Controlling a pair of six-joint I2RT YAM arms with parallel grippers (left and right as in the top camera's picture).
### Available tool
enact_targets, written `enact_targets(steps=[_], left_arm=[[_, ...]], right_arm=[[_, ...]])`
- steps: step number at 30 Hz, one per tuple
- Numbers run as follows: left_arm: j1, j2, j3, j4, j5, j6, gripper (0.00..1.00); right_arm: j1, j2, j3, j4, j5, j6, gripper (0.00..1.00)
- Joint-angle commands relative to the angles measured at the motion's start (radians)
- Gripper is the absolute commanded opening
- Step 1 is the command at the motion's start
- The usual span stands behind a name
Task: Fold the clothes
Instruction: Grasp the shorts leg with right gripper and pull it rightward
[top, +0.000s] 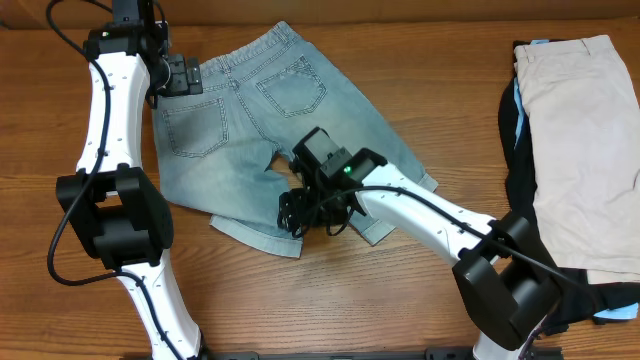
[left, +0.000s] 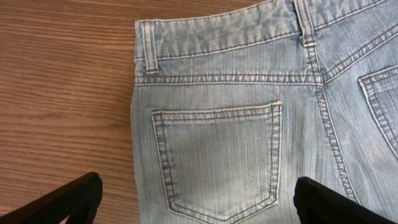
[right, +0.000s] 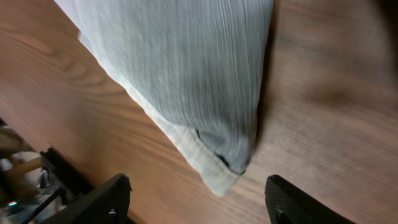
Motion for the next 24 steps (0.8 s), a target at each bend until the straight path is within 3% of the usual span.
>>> enact_targets(steps=[1,11,16,24], left_arm=[[0.006,-0.010,0.011,-0.005,-0.005,-0.010,1.00],[0.006,-0.010,0.011,-0.021,-0.006,-0.010,1.00],[0.006,-0.010,0.011,-0.022,-0.005,-0.010,1.00],[0.006,-0.010,0.011,-0.022,-0.005,-0.010,1.00]], right_arm=[[0.007,0.005,-0.048,0.069,-0.136,0.079,0.73],[0.011,0.113,-0.061,0.123,-0.216,0.131,0.72],[-0.016,0.115,-0.061,0.116,-0.143,0.208,0.79],[-0.045,0.115,-0.061,0.144,-0.037,0.260,0.78]])
